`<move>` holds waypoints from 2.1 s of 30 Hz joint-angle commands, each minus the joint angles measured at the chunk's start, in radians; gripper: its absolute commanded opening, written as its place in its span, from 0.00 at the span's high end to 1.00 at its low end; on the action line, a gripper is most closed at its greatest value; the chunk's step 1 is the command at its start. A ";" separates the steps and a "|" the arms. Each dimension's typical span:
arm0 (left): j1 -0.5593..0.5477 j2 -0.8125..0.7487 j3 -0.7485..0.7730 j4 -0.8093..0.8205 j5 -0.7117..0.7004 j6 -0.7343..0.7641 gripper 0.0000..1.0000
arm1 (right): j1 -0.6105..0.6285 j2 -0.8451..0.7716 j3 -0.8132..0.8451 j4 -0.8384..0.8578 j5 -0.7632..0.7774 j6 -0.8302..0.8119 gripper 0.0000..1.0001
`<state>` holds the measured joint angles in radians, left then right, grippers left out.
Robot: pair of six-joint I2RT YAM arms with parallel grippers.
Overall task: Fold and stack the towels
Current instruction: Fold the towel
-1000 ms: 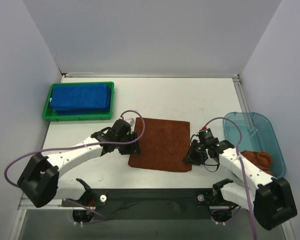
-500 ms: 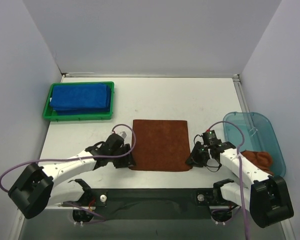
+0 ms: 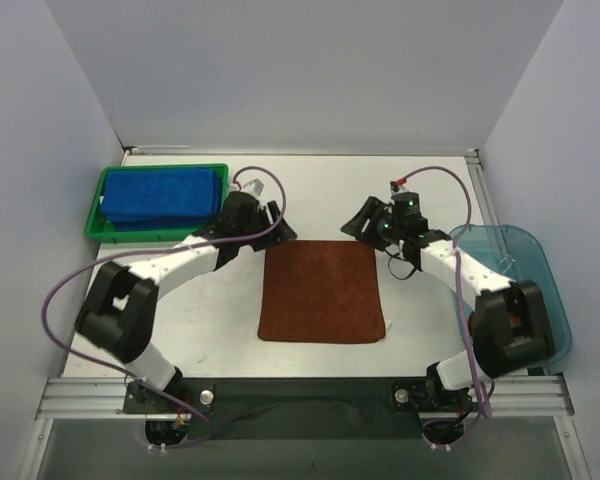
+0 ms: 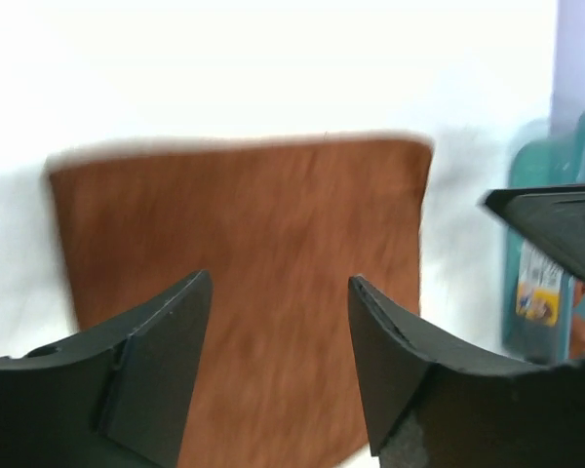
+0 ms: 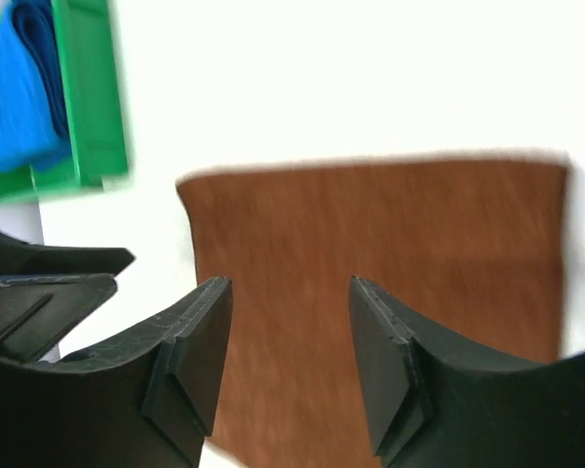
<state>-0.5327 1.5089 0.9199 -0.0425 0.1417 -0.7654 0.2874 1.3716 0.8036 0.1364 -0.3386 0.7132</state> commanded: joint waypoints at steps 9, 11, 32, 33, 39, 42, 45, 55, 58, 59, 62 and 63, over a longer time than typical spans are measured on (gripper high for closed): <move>0.043 0.461 0.283 0.351 0.167 0.025 0.40 | 0.018 0.481 0.192 0.563 -0.097 0.080 0.46; 0.051 0.482 0.252 0.397 0.174 0.011 0.41 | 0.016 0.533 0.174 0.644 -0.100 0.112 0.46; 0.163 0.496 -0.047 0.625 0.199 -0.045 0.42 | -0.172 0.649 -0.141 1.025 -0.085 0.186 0.46; 0.165 0.496 -0.052 0.628 0.197 -0.043 0.42 | -0.185 0.655 -0.144 1.042 -0.086 0.189 0.46; 0.166 0.496 -0.066 0.645 0.217 -0.048 0.41 | -0.200 0.655 -0.142 1.051 -0.106 0.186 0.47; 0.163 0.490 -0.050 0.644 0.239 -0.058 0.41 | -0.205 0.620 -0.116 0.995 -0.126 0.154 0.47; 0.163 0.458 -0.043 0.644 0.242 -0.061 0.41 | -0.205 0.549 -0.089 0.863 -0.142 0.102 0.47; 0.165 0.327 0.016 0.600 0.274 -0.052 0.40 | -0.205 0.354 0.097 0.229 -0.053 -0.195 0.48; 0.171 0.297 0.025 0.523 0.248 -0.006 0.40 | -0.205 0.337 0.169 0.051 -0.045 -0.274 0.50; 0.172 0.289 0.031 0.500 0.240 0.033 0.41 | -0.205 0.336 0.189 0.008 -0.033 -0.306 0.51; 0.177 0.277 0.075 0.354 0.191 0.165 0.41 | -0.206 0.340 0.255 -0.131 0.039 -0.411 0.55; 0.177 0.277 0.092 0.252 0.136 0.202 0.41 | -0.209 0.349 0.287 -0.203 0.052 -0.452 0.58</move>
<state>-0.3668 1.8221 0.9455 0.4145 0.3645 -0.7177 0.0853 1.7462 1.0157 0.1841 -0.3592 0.4129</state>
